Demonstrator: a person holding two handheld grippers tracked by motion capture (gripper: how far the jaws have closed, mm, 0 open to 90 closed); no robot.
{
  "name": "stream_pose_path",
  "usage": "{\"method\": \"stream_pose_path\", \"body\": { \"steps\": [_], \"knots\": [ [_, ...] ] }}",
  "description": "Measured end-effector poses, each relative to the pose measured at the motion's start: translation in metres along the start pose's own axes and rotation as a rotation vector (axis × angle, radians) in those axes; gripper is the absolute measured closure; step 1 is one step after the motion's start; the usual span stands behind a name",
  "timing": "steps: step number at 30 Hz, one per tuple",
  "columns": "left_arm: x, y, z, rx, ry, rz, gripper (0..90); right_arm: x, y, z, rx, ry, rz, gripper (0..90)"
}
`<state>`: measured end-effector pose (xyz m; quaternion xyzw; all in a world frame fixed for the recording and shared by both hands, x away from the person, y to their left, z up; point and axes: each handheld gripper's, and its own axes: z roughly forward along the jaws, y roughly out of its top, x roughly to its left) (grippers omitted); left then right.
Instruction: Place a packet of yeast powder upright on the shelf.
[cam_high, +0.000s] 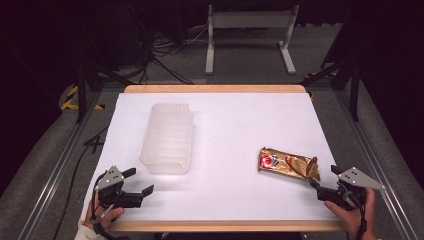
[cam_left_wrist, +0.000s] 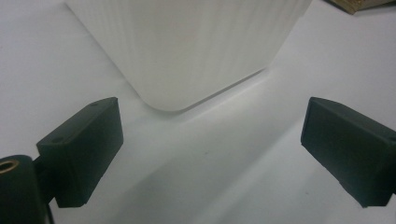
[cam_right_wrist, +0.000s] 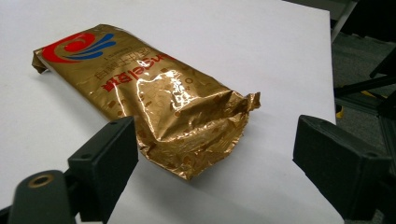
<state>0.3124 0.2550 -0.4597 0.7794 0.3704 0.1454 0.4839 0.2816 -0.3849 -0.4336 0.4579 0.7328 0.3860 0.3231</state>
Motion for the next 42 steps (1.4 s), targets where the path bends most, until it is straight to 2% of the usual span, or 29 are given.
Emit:
{"method": "stream_pose_path", "body": {
  "steps": [8,11,13,28,31,32,33,34,36,37,38,40,42],
  "knots": [
    [0.000,0.000,0.000,-0.001,0.000,0.005,6.6,0.002,0.000,0.000,-0.002,0.006,-0.012,17.2],
    [0.000,0.000,0.000,0.000,-0.001,0.001,6.6,0.002,0.000,0.001,0.001,0.015,-0.004,18.1],
    [0.000,0.000,0.000,0.001,-0.001,0.001,6.6,0.002,0.000,0.001,-0.003,0.027,0.018,18.3],
    [0.000,0.000,0.001,0.005,0.002,0.004,6.6,0.002,0.000,0.004,0.000,0.037,0.032,21.3],
    [0.000,0.000,0.001,0.005,0.005,0.006,6.6,0.000,0.002,0.007,-0.016,0.019,0.077,24.1],
    [0.000,0.000,0.000,0.007,0.004,0.004,6.6,0.000,0.003,0.010,-0.007,0.036,0.102,24.1],
    [0.000,0.000,0.000,0.007,0.004,0.004,6.6,0.000,0.003,0.010,-0.007,0.036,0.102,24.1],
    [0.000,0.000,0.001,0.005,0.002,0.002,6.6,0.001,0.002,0.017,0.035,0.033,0.115,24.3],
    [0.000,0.000,0.000,0.003,0.001,0.002,6.7,0.001,0.002,0.021,0.058,0.033,0.126,24.2],
    [0.000,0.000,0.000,0.003,0.001,0.002,6.6,0.001,0.002,0.021,0.058,0.033,0.126,24.2],
    [0.000,0.000,0.000,0.006,0.002,0.005,6.6,0.000,0.003,0.021,0.061,0.008,0.136,24.0],
    [0.000,0.000,0.001,0.005,0.003,0.006,6.7,-0.002,0.003,0.024,0.074,0.019,0.168,23.2],
    [0.000,0.000,0.001,0.005,0.001,0.004,6.7,-0.002,0.004,0.026,0.099,0.025,0.174,22.5]
  ]
}}
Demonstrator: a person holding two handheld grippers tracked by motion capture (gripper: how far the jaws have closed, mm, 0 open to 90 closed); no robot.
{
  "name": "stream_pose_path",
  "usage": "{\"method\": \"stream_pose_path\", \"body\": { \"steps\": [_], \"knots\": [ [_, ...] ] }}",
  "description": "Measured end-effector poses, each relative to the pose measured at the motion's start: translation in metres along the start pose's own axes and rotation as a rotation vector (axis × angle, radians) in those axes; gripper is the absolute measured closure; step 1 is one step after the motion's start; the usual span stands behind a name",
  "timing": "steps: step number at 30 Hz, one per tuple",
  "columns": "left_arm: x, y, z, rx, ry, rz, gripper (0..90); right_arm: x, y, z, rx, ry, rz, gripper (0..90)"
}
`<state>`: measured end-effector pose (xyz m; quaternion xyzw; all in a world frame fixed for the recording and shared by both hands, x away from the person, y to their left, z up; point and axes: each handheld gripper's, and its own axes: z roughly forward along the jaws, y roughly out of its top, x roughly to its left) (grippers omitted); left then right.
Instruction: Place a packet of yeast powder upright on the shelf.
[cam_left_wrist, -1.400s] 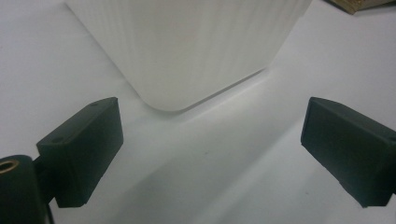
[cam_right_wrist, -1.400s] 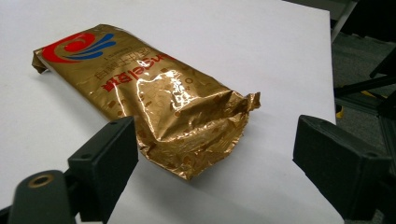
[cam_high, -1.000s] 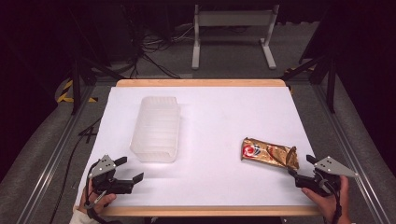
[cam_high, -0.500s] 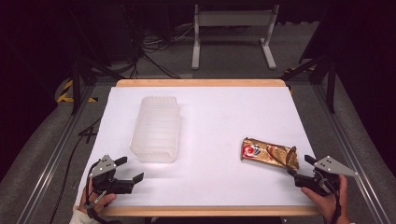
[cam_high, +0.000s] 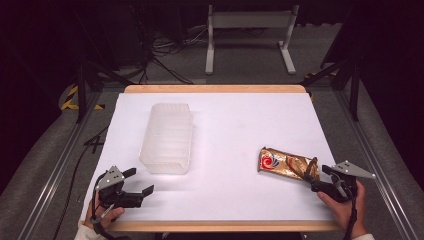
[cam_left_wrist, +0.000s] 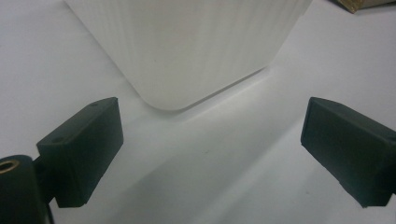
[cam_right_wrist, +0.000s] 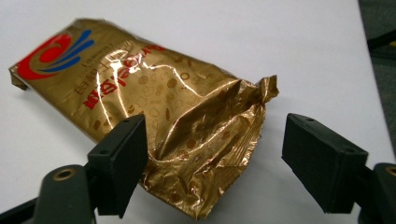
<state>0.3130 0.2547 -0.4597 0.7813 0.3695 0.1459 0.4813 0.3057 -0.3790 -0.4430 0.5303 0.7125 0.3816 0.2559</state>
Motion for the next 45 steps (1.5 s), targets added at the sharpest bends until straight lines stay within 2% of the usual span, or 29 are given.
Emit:
{"method": "stream_pose_path", "body": {
  "steps": [1,2,4,8,10,15,18,20,23,24,26,33,38,45],
  "knots": [
    [0.000,0.000,0.000,0.000,0.001,0.002,6.7,0.000,0.000,0.001,0.009,0.008,0.004,22.1],
    [0.000,0.000,0.000,0.003,0.001,0.000,6.7,0.001,0.001,0.004,0.044,0.030,0.015,20.0],
    [0.000,0.000,0.000,0.008,0.003,0.003,6.7,0.002,0.002,0.007,0.076,0.030,0.027,18.9],
    [0.000,0.000,0.001,0.009,0.002,-0.001,6.7,0.004,0.004,0.009,0.090,0.014,0.027,18.7],
    [0.000,0.001,0.001,0.009,0.004,0.004,6.8,0.007,0.003,0.009,0.091,-0.003,0.014,25.4],
    [0.000,0.001,0.001,0.010,0.006,0.003,6.7,0.015,0.004,0.010,0.106,-0.030,-0.064,37.3],
    [-0.001,0.001,0.001,0.013,0.005,0.002,6.7,0.018,0.003,0.010,0.088,-0.006,-0.096,50.7],
    [-0.001,0.001,0.001,0.013,0.007,0.000,6.7,0.019,0.003,0.009,0.083,-0.004,-0.100,55.1],
    [-0.001,0.000,0.000,0.010,0.003,0.003,6.7,0.011,0.003,0.007,0.062,0.023,-0.034,73.2],
    [-0.001,0.000,0.000,0.010,0.003,0.003,6.7,0.011,0.003,0.007,0.062,0.023,-0.034,73.2],
    [-0.001,0.000,0.000,-0.001,0.003,-0.005,6.7,0.008,0.003,0.005,0.039,0.044,-0.003,83.1],
    [0.000,0.000,0.000,-0.004,0.001,-0.005,6.7,0.007,0.004,-0.001,-0.013,0.076,-0.009,85.6],
    [0.001,-0.001,-0.002,-0.011,0.003,-0.012,6.7,0.006,0.011,-0.012,-0.082,0.115,-0.039,86.6],
    [0.001,-0.001,-0.001,-0.010,0.001,-0.010,6.7,0.005,0.024,-0.024,-0.145,0.143,-0.085,87.0]
  ]
}}
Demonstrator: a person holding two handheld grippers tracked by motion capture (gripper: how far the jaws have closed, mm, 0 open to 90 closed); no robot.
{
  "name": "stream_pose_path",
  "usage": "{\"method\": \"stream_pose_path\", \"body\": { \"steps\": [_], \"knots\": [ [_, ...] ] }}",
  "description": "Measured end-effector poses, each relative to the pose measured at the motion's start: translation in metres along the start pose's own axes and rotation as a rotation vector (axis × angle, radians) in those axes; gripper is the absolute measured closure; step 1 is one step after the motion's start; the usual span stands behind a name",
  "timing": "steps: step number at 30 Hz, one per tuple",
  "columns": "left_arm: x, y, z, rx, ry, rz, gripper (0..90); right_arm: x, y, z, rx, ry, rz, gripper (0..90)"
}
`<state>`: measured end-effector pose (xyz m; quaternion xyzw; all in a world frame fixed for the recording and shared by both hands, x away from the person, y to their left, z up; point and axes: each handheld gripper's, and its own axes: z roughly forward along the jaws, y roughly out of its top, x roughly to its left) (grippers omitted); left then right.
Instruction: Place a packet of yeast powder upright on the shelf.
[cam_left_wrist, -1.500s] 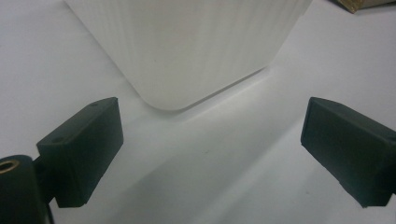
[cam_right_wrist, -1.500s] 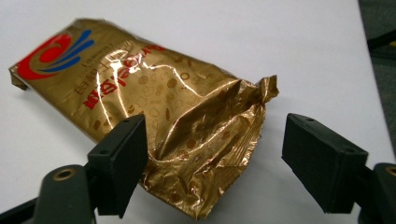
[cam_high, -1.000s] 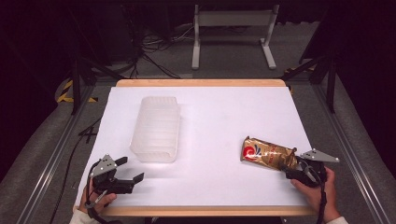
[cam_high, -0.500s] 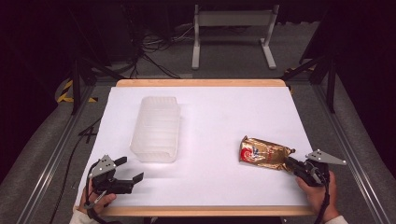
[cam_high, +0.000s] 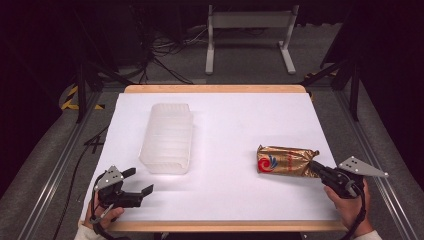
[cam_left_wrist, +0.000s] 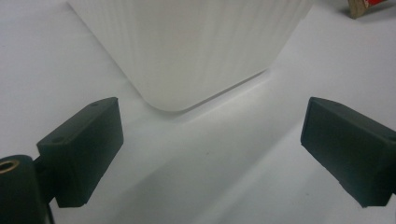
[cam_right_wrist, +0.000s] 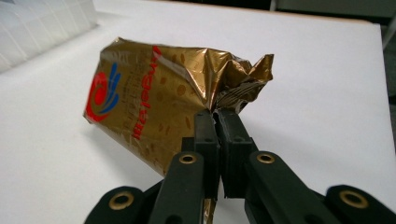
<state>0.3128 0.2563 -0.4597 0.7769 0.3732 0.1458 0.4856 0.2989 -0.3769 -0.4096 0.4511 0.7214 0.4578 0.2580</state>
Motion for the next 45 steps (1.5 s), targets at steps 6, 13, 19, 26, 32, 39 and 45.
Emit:
{"method": "stream_pose_path", "body": {
  "steps": [6,13,19,26,32,39,45],
  "knots": [
    [0.000,0.000,0.000,0.001,0.001,0.004,6.7,0.004,0.011,-0.002,-0.025,0.033,-0.038,87.0],
    [0.000,0.000,0.000,-0.002,0.000,0.002,6.7,0.011,0.028,-0.006,-0.056,0.087,-0.092,87.1],
    [0.000,0.000,0.000,0.002,0.002,0.004,6.7,0.016,0.039,-0.005,-0.071,0.114,-0.114,87.7],
    [0.000,0.000,0.000,0.002,0.001,0.002,6.7,0.022,0.052,-0.005,-0.072,0.129,-0.142,88.7],
    [0.000,0.000,0.000,0.001,0.001,0.004,6.7,0.029,0.065,-0.003,-0.071,0.134,-0.182,89.3],
    [0.000,0.000,0.000,0.001,0.001,0.005,6.7,0.037,0.075,0.000,-0.057,0.145,-0.226,89.8],
    [0.000,0.000,0.000,0.003,0.002,0.005,6.8,0.043,0.087,0.003,-0.061,0.139,-0.260,89.9]
  ]
}}
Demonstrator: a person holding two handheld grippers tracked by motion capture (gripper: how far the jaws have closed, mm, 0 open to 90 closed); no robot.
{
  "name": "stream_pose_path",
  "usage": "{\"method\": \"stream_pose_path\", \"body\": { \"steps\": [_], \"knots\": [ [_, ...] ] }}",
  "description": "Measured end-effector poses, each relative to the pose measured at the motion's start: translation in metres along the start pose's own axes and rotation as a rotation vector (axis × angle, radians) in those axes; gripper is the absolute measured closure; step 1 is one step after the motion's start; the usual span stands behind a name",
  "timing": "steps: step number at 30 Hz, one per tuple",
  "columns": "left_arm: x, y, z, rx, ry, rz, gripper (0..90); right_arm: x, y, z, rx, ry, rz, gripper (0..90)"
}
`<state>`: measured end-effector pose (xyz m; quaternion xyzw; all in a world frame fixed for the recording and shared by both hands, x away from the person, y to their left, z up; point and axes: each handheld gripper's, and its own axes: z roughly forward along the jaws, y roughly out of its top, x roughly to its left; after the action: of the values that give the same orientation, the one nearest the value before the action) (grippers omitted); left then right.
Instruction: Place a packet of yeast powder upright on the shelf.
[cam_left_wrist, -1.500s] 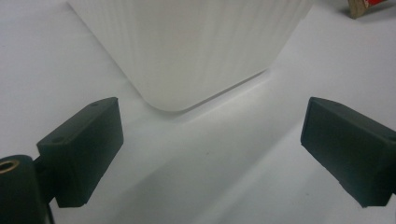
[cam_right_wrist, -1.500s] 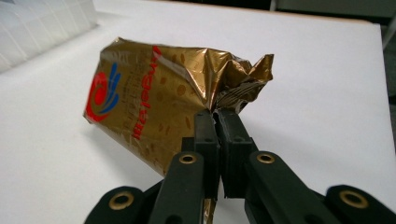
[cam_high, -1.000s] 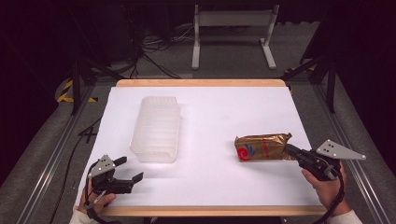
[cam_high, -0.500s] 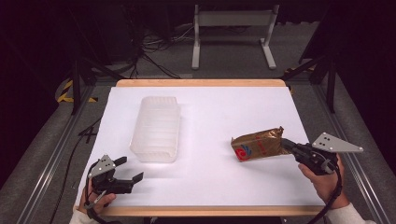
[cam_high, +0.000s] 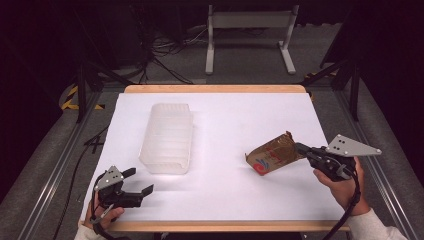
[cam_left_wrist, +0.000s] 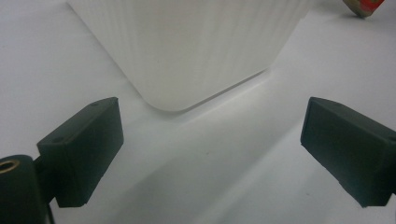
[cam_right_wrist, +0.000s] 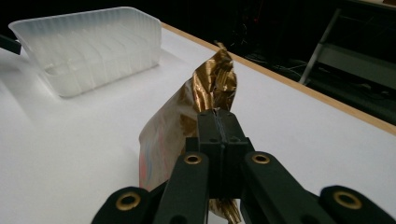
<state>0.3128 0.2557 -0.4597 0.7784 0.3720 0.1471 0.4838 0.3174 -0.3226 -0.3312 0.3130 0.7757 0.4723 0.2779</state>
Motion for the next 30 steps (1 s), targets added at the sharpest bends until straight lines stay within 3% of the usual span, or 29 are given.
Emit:
{"method": "stream_pose_path", "body": {
  "steps": [11,30],
  "knots": [
    [0.000,0.000,0.000,-0.001,-0.002,0.000,6.8,0.003,0.016,0.012,0.016,0.017,-0.039,90.0],
    [0.000,0.000,0.000,0.004,-0.001,-0.003,6.8,0.008,0.052,0.022,-0.013,0.022,-0.078,90.0]
  ]
}}
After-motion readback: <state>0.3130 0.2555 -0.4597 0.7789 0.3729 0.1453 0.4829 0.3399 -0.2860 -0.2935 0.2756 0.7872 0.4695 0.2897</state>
